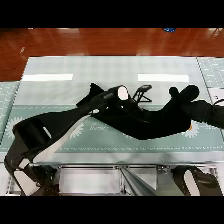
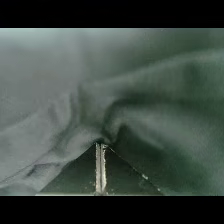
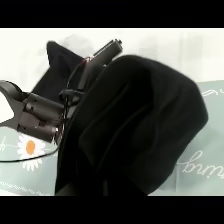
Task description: Fold the shirts.
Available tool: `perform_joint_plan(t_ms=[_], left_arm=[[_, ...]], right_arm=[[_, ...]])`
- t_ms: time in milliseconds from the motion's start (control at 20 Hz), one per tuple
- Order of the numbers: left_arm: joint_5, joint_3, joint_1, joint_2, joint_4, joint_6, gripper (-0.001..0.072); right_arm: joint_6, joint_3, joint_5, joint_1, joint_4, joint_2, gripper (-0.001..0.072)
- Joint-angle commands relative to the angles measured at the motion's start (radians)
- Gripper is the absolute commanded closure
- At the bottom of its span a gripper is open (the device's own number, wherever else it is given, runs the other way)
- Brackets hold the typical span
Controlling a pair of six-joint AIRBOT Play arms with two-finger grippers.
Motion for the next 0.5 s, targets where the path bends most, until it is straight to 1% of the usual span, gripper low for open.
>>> perform_joint_plan(t_ms=[0, 100, 200, 350, 450], left_arm=[[-0.013, 0.020, 0.117, 0.027, -0.010, -0.002, 0.0682], [-0.061, 0.009, 0.269, 0.081, -0.010, -0.019, 0.0683], [-0.098, -0.033, 0.414, 0.177, -0.009, 0.000, 0.0683], [-0.102, -0.172, 0.599, 0.393, -0.009, 0.060, 0.0683], [-0.108, -0.301, 0.697, 0.553, -0.009, 0.109, 0.0682]], right_arm=[[0.027, 0.000, -0.014, 0.001, 0.001, 0.005, 0.0688], [0.047, 0.000, -0.041, 0.027, 0.003, 0.000, 0.0688], [0.054, 0.000, -0.093, 0.099, 0.022, -0.043, 0.0688], [0.057, 0.002, -0.278, 0.278, 0.055, -0.181, 0.0688], [0.050, 0.032, -0.434, 0.424, 0.082, -0.332, 0.0688]])
